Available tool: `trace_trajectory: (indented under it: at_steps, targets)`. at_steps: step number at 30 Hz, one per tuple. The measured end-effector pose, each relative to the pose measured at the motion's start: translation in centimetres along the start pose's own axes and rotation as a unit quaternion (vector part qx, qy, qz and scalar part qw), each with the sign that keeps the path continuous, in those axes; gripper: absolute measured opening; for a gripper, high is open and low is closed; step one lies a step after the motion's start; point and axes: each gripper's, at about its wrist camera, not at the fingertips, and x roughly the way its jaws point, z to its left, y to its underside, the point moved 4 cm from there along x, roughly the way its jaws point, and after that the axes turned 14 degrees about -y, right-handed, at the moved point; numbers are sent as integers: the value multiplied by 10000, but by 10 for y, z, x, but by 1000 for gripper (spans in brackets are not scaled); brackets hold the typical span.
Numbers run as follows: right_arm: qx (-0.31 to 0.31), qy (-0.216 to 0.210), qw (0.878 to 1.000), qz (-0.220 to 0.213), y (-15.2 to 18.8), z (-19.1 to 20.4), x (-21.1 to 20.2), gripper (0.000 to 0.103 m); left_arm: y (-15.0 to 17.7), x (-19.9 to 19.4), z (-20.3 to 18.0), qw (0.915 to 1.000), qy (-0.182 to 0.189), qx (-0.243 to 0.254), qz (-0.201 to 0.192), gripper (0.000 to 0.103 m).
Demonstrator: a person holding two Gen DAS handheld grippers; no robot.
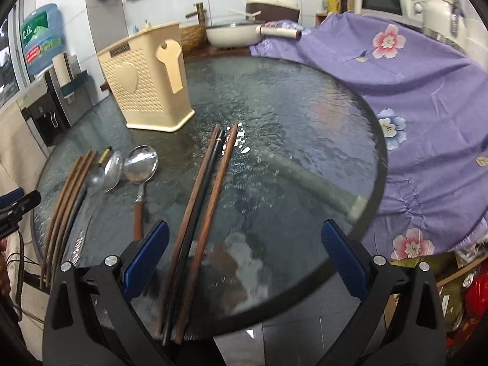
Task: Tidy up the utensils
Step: 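Move the left tool toward the wooden chopsticks while the right tool approaches another chopstick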
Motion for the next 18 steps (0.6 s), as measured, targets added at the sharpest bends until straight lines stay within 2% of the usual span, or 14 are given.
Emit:
trace_trajectory:
  at_steps: [2,3,5,12,16,18]
  targets:
    - [-42,16,9999,117,-11,-3,9,82,-8,17,5,9999,-58,47,140,65]
    - [-94,64,9998,180,-16,-4,12,79,-11,23,6,9998,-109,91,165,63]
    - [-177,152,9992,318,-27,-8,24,68,-17,33,7,9996,-23,99,271,58]
    - [-197,-220,9959,855,-47,-3,60,47,-31,50,7,9980,247,55,583,50]
    - [-220,-66,9951,963,-54,-2,67,39,-38,52,-2,9979,171,253,578,49]
    - [-122,-127,9947,1016,-56,-4,69,37,-39,55,-4,9977,180,244,614,48]
